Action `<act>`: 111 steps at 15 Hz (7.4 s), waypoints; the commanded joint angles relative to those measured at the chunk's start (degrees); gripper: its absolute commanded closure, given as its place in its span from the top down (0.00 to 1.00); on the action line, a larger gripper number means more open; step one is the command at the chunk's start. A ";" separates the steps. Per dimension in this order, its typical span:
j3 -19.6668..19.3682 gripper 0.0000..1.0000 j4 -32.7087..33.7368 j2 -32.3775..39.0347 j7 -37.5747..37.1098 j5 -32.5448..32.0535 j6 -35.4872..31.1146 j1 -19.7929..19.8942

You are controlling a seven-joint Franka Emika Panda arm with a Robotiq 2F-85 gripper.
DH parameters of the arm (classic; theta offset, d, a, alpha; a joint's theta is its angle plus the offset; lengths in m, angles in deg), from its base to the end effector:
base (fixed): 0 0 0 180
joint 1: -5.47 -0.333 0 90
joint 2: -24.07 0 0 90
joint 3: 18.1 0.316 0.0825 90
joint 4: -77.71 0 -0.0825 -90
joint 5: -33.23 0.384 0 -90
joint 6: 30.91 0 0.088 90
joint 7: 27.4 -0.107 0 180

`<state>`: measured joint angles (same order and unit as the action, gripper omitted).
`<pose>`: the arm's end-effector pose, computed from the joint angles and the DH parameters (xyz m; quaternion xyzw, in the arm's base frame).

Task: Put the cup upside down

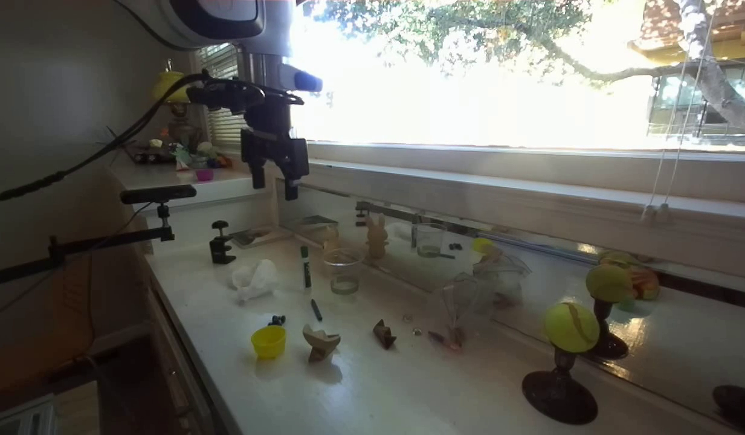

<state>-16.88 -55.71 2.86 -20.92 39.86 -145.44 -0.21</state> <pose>0.4376 0.0606 0.4856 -0.9943 -0.0929 -0.0201 0.0493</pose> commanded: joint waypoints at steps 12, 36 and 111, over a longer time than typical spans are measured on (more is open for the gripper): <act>0.78 1.00 -0.66 12.31 12.44 -2.38 -5.01 -0.66; -0.29 1.00 3.44 23.59 4.62 -1.96 -24.22 3.69; 0.67 0.02 21.41 36.85 -25.10 -34.28 4.47 -3.13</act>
<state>-16.29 -35.95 38.30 -45.03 6.81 -140.99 -2.89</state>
